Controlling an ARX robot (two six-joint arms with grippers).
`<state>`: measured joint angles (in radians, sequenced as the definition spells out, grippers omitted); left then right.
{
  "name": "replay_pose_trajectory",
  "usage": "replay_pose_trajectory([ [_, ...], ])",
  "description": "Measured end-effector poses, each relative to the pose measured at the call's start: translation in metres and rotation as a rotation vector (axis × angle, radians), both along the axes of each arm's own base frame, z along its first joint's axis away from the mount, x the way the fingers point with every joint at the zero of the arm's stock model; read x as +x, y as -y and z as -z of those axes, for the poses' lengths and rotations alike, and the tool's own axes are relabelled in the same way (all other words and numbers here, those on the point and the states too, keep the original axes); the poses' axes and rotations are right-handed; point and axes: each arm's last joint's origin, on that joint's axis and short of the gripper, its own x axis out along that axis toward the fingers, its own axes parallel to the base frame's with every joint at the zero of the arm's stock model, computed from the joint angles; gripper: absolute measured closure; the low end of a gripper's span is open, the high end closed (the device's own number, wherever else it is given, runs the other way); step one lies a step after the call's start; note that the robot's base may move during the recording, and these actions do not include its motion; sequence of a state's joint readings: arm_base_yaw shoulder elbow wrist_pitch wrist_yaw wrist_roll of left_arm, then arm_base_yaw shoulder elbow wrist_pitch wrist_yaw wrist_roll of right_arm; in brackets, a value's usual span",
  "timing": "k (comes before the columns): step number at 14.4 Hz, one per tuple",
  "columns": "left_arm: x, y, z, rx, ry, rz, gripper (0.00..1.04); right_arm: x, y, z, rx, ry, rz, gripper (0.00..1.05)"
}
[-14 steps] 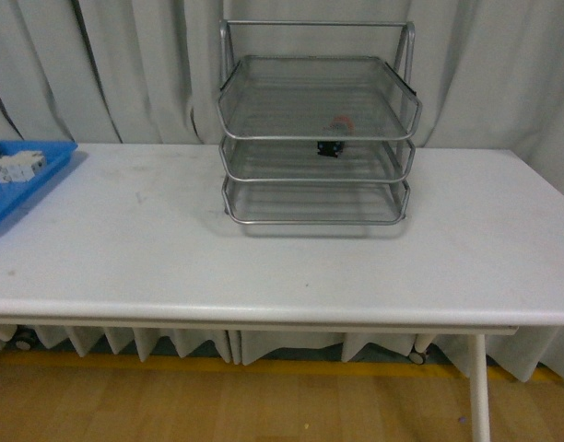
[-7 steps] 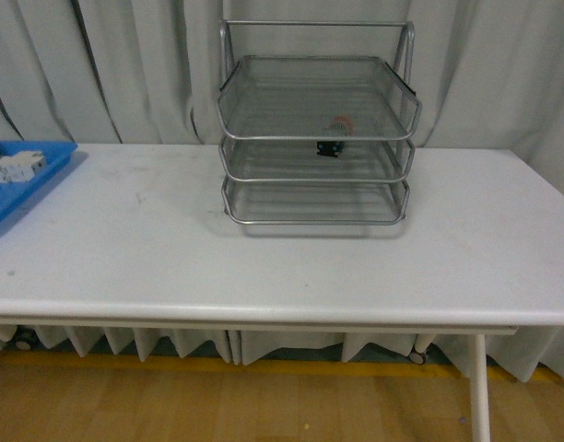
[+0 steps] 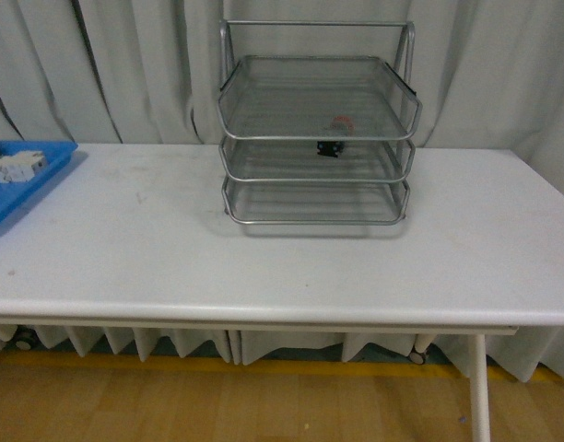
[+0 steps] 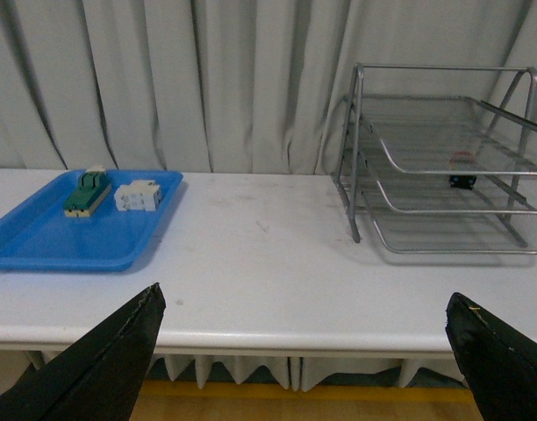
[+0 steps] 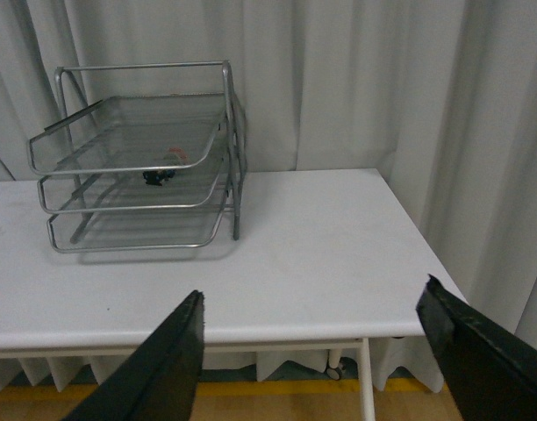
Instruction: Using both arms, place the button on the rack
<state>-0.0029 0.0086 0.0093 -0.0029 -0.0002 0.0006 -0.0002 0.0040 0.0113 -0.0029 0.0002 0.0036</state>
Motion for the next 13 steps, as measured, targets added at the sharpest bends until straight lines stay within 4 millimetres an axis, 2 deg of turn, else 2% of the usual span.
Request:
replay_pose_trajectory([
  [2,0.0,0.0,0.0,0.0,0.0,0.0,0.07,0.0,0.0,0.0,0.0,0.0,0.0,0.09],
  [3,0.0,0.0,0.0,0.0,0.0,0.0,0.07,0.0,0.0,0.0,0.0,0.0,0.0,0.06],
  [13,0.0,0.0,0.0,0.0,0.0,0.0,0.07,0.0,0.0,0.0,0.0,0.0,0.0,0.06],
])
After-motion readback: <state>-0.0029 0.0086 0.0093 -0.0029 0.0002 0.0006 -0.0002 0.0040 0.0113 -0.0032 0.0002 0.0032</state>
